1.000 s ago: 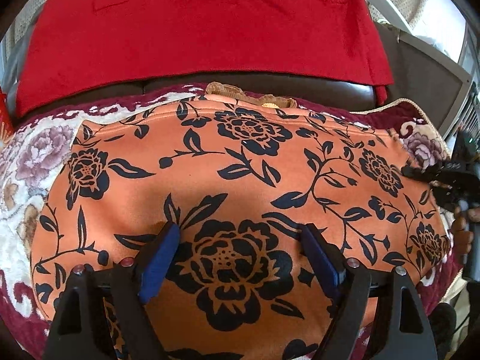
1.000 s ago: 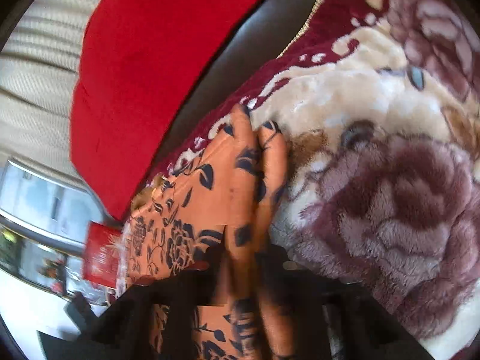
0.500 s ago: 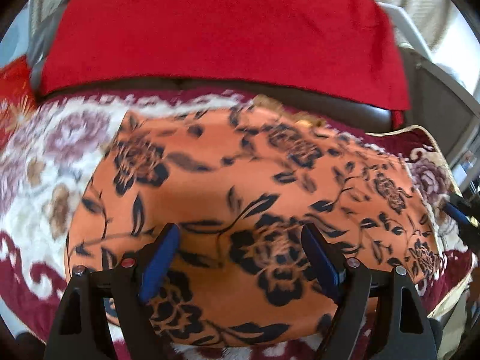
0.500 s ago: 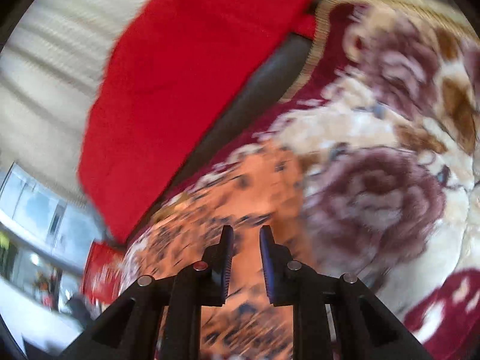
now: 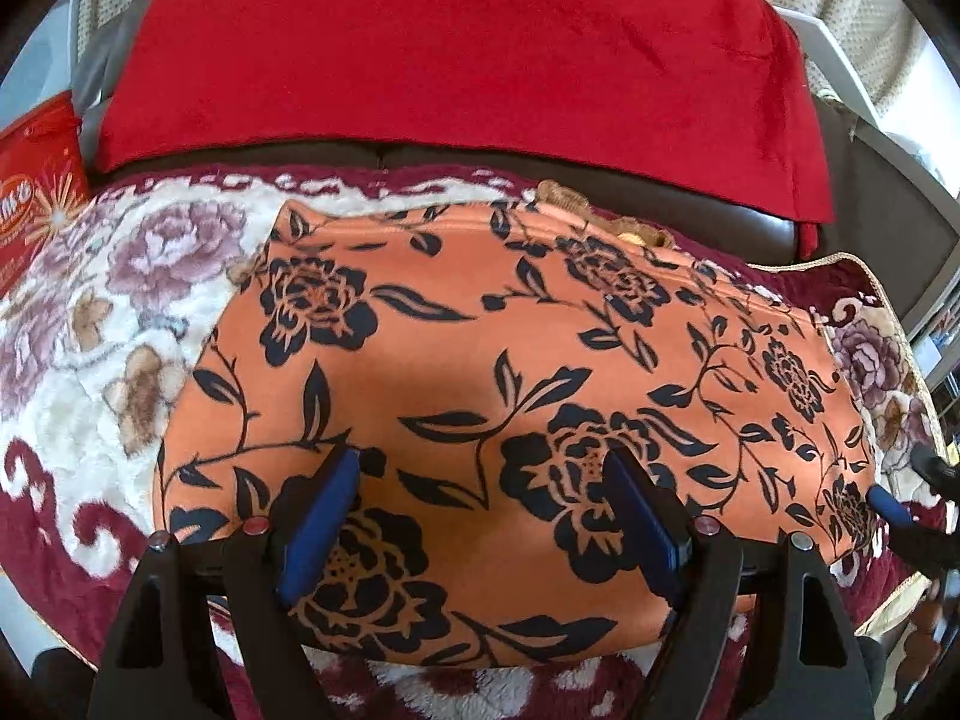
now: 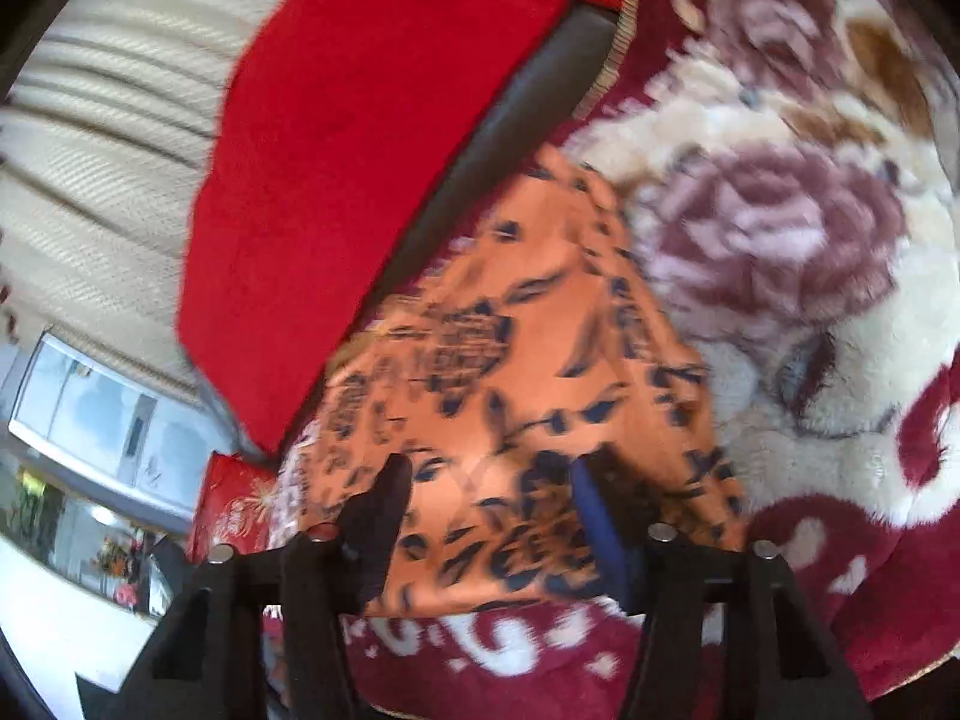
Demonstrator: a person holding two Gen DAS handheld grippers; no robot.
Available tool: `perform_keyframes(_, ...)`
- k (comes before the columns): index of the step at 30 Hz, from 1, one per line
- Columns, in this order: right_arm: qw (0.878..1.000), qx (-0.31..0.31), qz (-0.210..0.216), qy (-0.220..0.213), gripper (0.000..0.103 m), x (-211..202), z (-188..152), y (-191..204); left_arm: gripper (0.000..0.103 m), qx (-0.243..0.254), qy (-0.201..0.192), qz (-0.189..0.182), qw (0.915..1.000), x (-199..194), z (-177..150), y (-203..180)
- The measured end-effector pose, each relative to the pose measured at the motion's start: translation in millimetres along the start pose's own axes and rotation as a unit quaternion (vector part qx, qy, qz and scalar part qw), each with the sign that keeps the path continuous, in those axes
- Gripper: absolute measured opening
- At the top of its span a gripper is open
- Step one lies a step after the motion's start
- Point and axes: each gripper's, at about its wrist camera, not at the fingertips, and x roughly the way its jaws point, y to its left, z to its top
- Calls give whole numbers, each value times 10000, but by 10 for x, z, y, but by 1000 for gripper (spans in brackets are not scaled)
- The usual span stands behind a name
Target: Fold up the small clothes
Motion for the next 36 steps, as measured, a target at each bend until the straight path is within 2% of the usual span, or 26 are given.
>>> perform_keyframes(1, 9999, -65, 118, 3, 77, -10, -22, 30, 83, -6, 28, -3, 10000, 16, -8, -1)
perform_keyframes(2, 9998, -125, 164, 16, 78, 38, -35, 32, 83, 25, 54, 7, 10000, 34, -20, -5)
perform_keyframes(3, 9999, -131, 19, 75, 78, 105, -47, -28, 83, 70, 73, 21, 9999, 33, -27, -8)
perform_keyframes(4, 9995, 37, -271, 178, 73, 194, -73, -147, 83, 98, 70, 16, 9999, 18, -32, -10)
perform_keyframes(5, 9988, 314, -293, 216, 70, 220, -89, -266, 83, 112, 25, -18, 9999, -31, -33, 4)
perform_keyframes(6, 9986, 508, -103, 53, 70, 154, -106, -317, 83, 83, -54, -49, 9999, -85, -30, 25)
perform_keyframes(9, 9988, 263, -264, -327, 73, -167, -175, -181, 83, -19, -253, -105, 9996, -206, 14, 55)
perform_keyframes(13, 9976, 526, 131, -428, 75, -440, -421, -152, 84, 0, -401, -165, 9991, -261, 88, -25)
perform_keyframes(18, 9916, 1245, 245, -234, 76, -258, -664, -416, 84, 256, -197, -115, 9994, -93, 78, -231)
perform_keyframes(21, 9888, 1423, 360, -272, 76, -150, -618, -530, 84, 458, 45, 195, 9988, 86, 26, -318)
perform_keyframes(23, 9862, 1579, 392, -302, 76, -89, -563, -582, 84, 540, 46, 327, 9980, 129, -6, -338)
perform_keyframes(29, 9831, 1717, 455, -438, 77, -88, -419, -641, 84, 684, -4, 418, 9968, 145, -35, -381)
perform_keyframes(32, 9844, 1625, 434, -524, 76, -111, -373, -571, 84, 505, -85, 171, 9985, 40, -15, -303)
perform_keyframes(34, 9859, 1554, 352, -504, 76, -54, -373, -523, 84, 147, -291, -183, 9993, -173, -12, -117)
perform_keyframes(36, 9862, 1550, 327, -481, 75, -47, -372, -511, 84, -428, -591, -553, 9958, -459, -74, 228)
